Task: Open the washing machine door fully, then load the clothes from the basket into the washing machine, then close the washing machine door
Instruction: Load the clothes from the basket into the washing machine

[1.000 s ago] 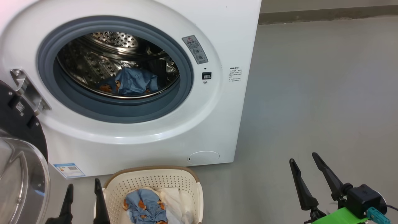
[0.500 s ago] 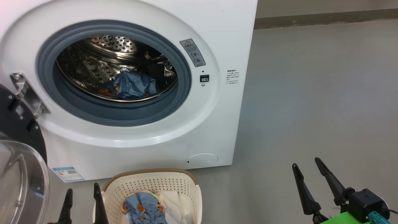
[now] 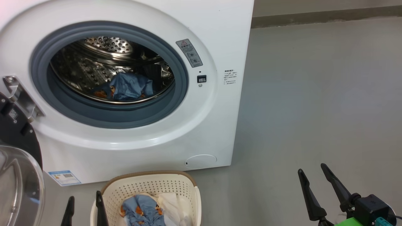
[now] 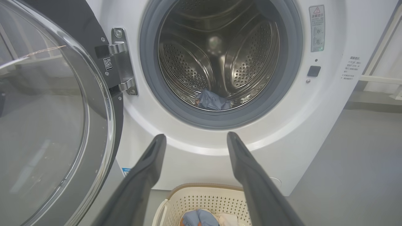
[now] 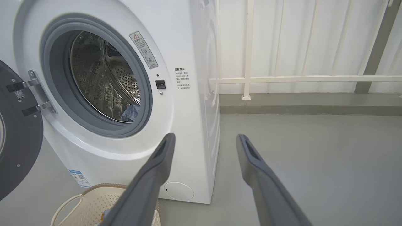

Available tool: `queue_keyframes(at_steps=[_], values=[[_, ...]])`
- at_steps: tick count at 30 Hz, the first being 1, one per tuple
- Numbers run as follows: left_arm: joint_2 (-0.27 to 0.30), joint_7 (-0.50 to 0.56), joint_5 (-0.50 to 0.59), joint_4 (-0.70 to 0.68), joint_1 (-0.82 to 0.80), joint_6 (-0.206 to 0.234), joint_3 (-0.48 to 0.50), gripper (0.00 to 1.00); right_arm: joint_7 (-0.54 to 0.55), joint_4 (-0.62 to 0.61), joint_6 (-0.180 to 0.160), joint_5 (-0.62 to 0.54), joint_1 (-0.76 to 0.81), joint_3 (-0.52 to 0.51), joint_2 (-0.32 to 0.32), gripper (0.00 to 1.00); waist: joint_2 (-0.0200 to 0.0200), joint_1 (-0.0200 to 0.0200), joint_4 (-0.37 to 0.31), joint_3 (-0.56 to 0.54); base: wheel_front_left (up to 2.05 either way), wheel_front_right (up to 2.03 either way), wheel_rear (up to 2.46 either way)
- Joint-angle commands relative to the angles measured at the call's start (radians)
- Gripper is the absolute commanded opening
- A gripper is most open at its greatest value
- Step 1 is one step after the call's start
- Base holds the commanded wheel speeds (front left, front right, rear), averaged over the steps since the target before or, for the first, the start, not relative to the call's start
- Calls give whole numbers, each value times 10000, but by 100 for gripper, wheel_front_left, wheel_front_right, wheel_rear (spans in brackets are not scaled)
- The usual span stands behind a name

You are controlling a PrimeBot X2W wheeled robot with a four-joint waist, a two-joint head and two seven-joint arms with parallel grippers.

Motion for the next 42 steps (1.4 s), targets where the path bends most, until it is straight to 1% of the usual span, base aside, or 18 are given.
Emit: queue_keyframes(at_steps=[1,7,13,20,25,27,28,33,42], values=[[57,-65,45,-254,-174,-49,347,100,-48,-255,16,32,-54,190,-120,100,-1,0,-64,56,0,0,0],[57,-65,-37,49,-248,-241,256,100,-48,-297,16,13,-105,169,-39,100,-1,0,-288,363,0,0,0],[128,-33,-394,1139,-736,-627,306,100,-48,-346,16,-45,-276,210,162,100,-1,0,-653,918,0,0,0],[389,800,-973,2071,-1642,-974,474,100,-48,-386,16,-106,-664,424,512,100,-1,0,-1361,1858,0,0,0],[789,1482,-1274,2666,-2299,-1139,669,100,-48,-382,16,-110,-1014,685,724,100,-1,0,-1877,2688,0,0,0],[906,1714,-1416,2896,-2613,-1181,759,100,-48,-389,16,-123,-1167,784,781,100,-1,0,-2041,3026,0,0,0],[906,1714,-1416,2896,-2613,-1181,759,100,-48,-389,16,-123,-1167,784,781,100,-1,0,-2041,3026,0,0,0],[1230,2446,-1556,3560,-3362,-1266,763,100,-48,-386,16,-117,-1574,944,853,100,-1,0,-2309,3749,0,0,0],[1632,3194,-1500,4675,-4542,-1080,708,100,-48,-484,16,314,-2277,1332,869,100,-1,0,-2519,4919,0,0,0]])
